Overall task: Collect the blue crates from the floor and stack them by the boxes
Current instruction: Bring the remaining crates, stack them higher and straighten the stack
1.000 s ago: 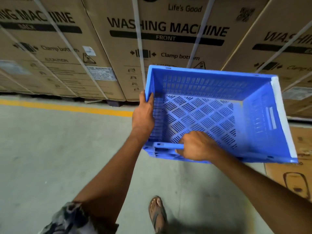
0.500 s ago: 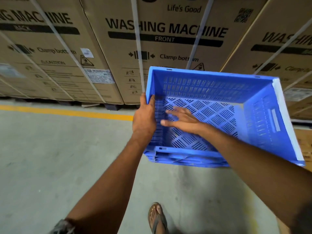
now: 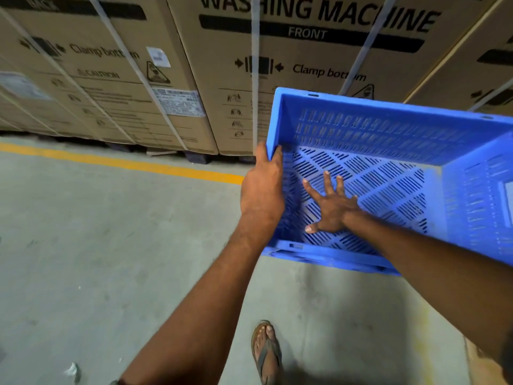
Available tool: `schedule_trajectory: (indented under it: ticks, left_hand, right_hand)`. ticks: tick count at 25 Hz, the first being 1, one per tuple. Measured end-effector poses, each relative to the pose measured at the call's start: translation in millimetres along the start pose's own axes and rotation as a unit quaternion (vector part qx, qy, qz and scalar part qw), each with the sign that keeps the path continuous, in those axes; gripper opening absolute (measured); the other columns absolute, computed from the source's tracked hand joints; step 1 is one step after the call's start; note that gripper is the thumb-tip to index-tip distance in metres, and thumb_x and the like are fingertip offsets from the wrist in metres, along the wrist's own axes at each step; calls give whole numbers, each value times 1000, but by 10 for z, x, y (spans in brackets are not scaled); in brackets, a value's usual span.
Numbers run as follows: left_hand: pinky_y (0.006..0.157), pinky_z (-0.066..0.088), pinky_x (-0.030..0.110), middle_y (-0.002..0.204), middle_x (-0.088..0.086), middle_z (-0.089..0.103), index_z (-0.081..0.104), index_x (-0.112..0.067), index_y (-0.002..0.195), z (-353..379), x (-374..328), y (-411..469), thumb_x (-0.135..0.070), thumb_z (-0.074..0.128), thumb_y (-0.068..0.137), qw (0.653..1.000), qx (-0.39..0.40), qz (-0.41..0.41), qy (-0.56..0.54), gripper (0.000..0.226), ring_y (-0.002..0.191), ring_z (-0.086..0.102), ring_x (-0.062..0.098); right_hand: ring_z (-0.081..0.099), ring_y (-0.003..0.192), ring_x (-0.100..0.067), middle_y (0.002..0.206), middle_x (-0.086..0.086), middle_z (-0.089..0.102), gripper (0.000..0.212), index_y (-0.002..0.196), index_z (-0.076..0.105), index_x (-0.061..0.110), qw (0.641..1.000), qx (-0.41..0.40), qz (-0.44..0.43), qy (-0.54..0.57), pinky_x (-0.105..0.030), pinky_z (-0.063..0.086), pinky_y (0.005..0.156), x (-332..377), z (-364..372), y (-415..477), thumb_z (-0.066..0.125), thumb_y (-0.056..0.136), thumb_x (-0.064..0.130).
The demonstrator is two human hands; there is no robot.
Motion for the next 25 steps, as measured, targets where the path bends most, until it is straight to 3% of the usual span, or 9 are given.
schedule_trajectory:
  ticks: [4, 6, 7, 9, 12, 15, 17, 20, 25]
  left_hand:
    - [69, 53, 46, 152, 10, 26, 43, -16, 143, 24, 16, 19, 4, 62, 81, 1000, -3, -8, -12, 69, 83, 67, 43]
    - [74, 54, 46, 155, 6, 27, 53, -19, 135, -53, 47, -29, -3, 62, 81, 999, 4, -12, -43, 56, 94, 66, 42]
    - [80, 55, 46, 156, 4, 28, 58, -21, 128, -155, 53, -75, -10, 64, 81, 999, -14, -5, -50, 49, 106, 63, 39]
    - [100, 45, 50, 158, 2, 32, 66, -24, 117, -346, 5, -297, -30, 65, 84, 995, -88, 33, -13, 33, 132, 47, 31]
    - [112, 24, 62, 157, -7, 36, 71, -29, 107, -159, -87, -856, -52, 46, 96, 994, -102, 33, 15, 35, 143, 34, 25]
    - [112, 23, 59, 155, -14, 37, 72, -28, 108, 88, 44, -1059, -49, 30, 100, 994, -86, -23, 60, 48, 143, 32, 26]
    - [113, 23, 59, 155, -12, 38, 71, -29, 110, 100, 57, -941, -48, 26, 100, 997, -50, -27, 56, 50, 143, 30, 29]
    - [117, 10, 62, 165, -9, 19, 49, -34, 142, 175, 9, -987, -56, 17, 104, 995, 65, 9, 72, 55, 153, 8, 30]
    - [118, 12, 56, 164, -5, 20, 27, -33, 154, -308, -311, -1850, -58, 37, 101, 998, 51, 0, 41, 60, 154, 5, 27]
  right_hand:
    - [-17, 151, -41, 162, -4, -32, 129, 150, -16, 55, 1000, 18, 17, -4, -75, 24, 109, -48, -52, 0, 74, 62, 79]
    - [18, 151, -38, 168, -9, 10, 104, 154, 24, 46, 999, 10, 28, 16, -61, 35, 112, 71, -352, -259, 68, 66, 79]
    - [41, 141, -35, 157, -11, 39, 83, 143, 50, 36, 998, -15, 31, 54, -51, 43, 108, 147, -562, -482, 63, 71, 77]
    - [63, 117, -34, 126, -14, 67, 53, 117, 69, 19, 985, -118, 58, 108, -40, 50, 95, 221, -828, -1008, 57, 83, 58]
    - [71, 93, -35, 96, -14, 75, 45, 98, 72, 14, 959, -256, 95, 81, -38, 54, 81, 154, -661, -1879, 37, 91, 41]
    - [71, 65, -34, 68, -12, 72, 56, 74, 72, 10, 974, -212, 64, 46, -38, 54, 60, 327, -338, -1973, 24, 93, 32]
    - [73, 77, -34, 80, -13, 75, 50, 81, 75, 10, 965, -241, 72, 71, -37, 55, 68, 316, -472, -1930, 32, 96, 31]
    - [66, 106, -34, 113, -13, 72, 47, 105, 69, 19, 971, -203, 53, 118, -41, 47, 93, 247, -529, -2013, 30, 102, 45]
    - [65, 102, -32, 112, -6, 71, 34, 105, 65, 30, 920, -257, -17, 295, -40, 51, 88, -151, -642, -3067, 40, 103, 52]
Point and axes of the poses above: each hand's wrist, its own y-axis towards the middle knuckle, its own z-axis out of the palm, x = y × z, the point moved 10 cm from there along y, towards the middle knuckle
